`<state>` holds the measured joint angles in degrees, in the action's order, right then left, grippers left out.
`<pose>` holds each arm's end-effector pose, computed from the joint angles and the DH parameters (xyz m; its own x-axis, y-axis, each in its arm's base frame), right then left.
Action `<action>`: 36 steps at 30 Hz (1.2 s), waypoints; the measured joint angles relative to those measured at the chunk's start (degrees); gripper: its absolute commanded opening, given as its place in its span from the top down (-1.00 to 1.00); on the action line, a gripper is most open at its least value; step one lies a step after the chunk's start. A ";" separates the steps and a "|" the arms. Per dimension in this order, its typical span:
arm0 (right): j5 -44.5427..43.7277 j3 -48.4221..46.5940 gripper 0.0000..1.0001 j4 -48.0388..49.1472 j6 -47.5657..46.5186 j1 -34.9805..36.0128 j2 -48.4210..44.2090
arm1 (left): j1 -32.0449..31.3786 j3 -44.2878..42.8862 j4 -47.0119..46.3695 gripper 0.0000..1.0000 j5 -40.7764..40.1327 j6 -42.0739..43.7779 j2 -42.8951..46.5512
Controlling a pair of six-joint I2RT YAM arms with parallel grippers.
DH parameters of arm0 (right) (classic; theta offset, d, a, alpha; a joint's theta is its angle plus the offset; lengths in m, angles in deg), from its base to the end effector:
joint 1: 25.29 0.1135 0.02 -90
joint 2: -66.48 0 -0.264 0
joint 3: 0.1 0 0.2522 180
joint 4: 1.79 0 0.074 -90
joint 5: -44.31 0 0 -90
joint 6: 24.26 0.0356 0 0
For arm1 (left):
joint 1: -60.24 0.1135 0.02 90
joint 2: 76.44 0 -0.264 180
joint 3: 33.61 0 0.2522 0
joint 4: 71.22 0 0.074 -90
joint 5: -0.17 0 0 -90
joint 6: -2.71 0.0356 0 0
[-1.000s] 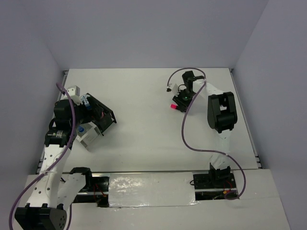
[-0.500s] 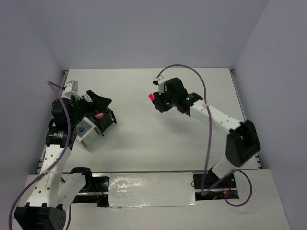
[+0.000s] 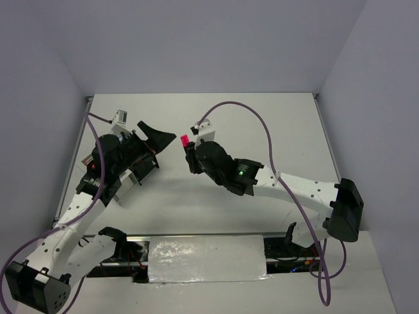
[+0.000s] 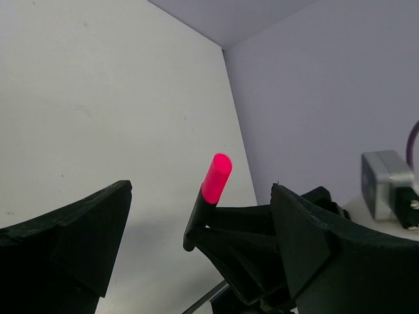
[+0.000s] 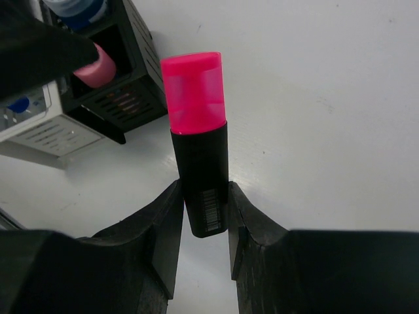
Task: Sort the stationery into containers
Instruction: Pick up the pen from the center of the board, then place the pen in the storage box.
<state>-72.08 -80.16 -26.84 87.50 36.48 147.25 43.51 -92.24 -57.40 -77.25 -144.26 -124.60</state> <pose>0.1678 0.2790 0.3249 -0.4133 -0.0678 -0.9081 -0.4809 0.8630 0.1545 0.1897 -0.0651 0.3497 -0.4406 -0.7220 -0.5335 0.2197 0.4895 -0.8439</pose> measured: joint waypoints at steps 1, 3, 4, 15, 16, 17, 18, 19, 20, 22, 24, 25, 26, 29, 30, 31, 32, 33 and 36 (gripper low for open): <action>-0.90 -0.74 1.00 -0.13 0.11 0.46 0.20 | -0.70 -0.04 -0.02 -0.99 -0.42 -0.02 -0.48; -2.47 -2.01 1.00 -0.39 0.13 1.31 0.39 | -2.25 -0.04 -0.04 -0.95 -1.16 -0.04 -1.79; -2.78 -2.54 1.00 -0.39 0.13 1.60 0.42 | -2.78 -0.04 -0.09 -0.94 -1.40 -0.07 -2.51; -3.02 -8.39 1.00 -2.56 -0.24 4.20 3.72 | -6.05 -0.46 -2.58 -0.44 -1.51 0.50 -6.64; -2.91 -8.74 1.00 -2.67 -0.37 4.42 3.93 | -6.25 -0.48 -2.91 -0.25 -1.36 0.87 -6.86; -2.73 -8.96 1.00 -2.69 -0.48 4.68 4.04 | -6.38 -0.50 -3.19 -0.03 -1.31 1.16 -7.06; -2.54 -9.16 1.00 -2.86 -0.59 4.90 4.11 | -6.47 -0.52 -3.50 0.43 -1.18 1.55 -7.26; -2.21 -9.18 1.00 -2.91 -0.74 5.18 4.11 | -6.47 -0.52 -3.76 0.75 -1.11 1.40 -7.39; -2.08 -9.18 0.91 -3.02 -1.16 5.40 4.13 | -6.56 -0.61 -3.89 1.00 -0.92 2.23 -7.50; -1.49 -9.11 -0.66 -2.84 -1.68 5.33 4.20 | -6.73 -1.57 -2.80 1.00 -0.83 3.76 -7.72; 0.39 -8.59 -0.99 -1.53 -1.79 4.79 4.09 | -6.78 -3.61 -0.11 1.00 -2.10 6.10 -8.17; 2.12 -7.67 -0.99 -0.48 -1.92 4.17 3.80 | -6.78 -5.35 2.03 1.00 -3.96 7.91 -8.41; 3.69 -6.01 -1.00 0.81 -1.68 3.69 3.32 | -6.78 -7.10 4.15 1.00 -5.73 9.66 -8.52; 7.26 1.09 -0.99 2.32 -0.57 0.55 0.11 | -6.71 -12.61 9.64 1.00 -16.06 16.48 -8.09; 7.76 3.10 -1.00 2.43 -0.28 -0.48 -1.07 | -6.56 -14.19 11.39 1.00 -21.31 18.69 -7.76; 7.85 5.75 -0.99 2.49 -0.11 -1.77 -2.93 | -6.27 -15.26 12.66 1.00 -25.94 20.61 -7.43; 7.91 8.04 -0.99 2.89 0.02 -2.91 -4.76 | -5.66 -16.06 13.88 1.00 -31.19 22.62 -7.13; 7.96 9.84 -0.99 2.95 0.11 -3.61 -6.56 | -4.63 -16.52 14.80 1.00 -35.58 24.13 -6.91; 8.87 12.72 -0.99 4.02 0.09 -3.98 -11.28 | 1.36 -16.65 17.77 1.00 -48.22 25.57 -7.32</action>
<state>-63.21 -67.44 -22.82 87.58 32.51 135.97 44.87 -108.89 -39.63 -125.47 -118.69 -131.92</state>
